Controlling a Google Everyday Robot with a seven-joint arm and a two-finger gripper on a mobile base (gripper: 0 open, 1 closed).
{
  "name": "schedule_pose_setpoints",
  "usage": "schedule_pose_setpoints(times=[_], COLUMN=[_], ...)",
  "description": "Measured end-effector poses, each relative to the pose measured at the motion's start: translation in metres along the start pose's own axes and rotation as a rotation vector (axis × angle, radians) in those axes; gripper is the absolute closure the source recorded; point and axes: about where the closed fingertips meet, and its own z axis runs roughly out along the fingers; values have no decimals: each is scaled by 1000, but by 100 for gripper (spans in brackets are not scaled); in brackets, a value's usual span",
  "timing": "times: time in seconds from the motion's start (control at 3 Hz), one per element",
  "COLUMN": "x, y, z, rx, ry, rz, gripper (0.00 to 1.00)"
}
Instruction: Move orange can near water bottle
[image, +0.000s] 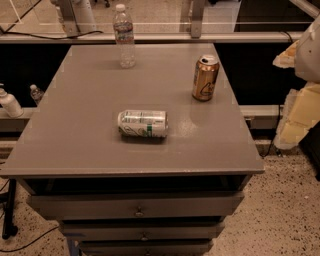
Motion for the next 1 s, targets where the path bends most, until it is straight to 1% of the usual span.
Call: schedule_pose_setpoints(times=[0.33,0.67,1.0], x=[0,0,3], y=[0,-11,-44], z=[0,10,38], rx=[0,23,78], ry=[0,-94,-287], rz=[0,23,66], gripper=[0,0,0])
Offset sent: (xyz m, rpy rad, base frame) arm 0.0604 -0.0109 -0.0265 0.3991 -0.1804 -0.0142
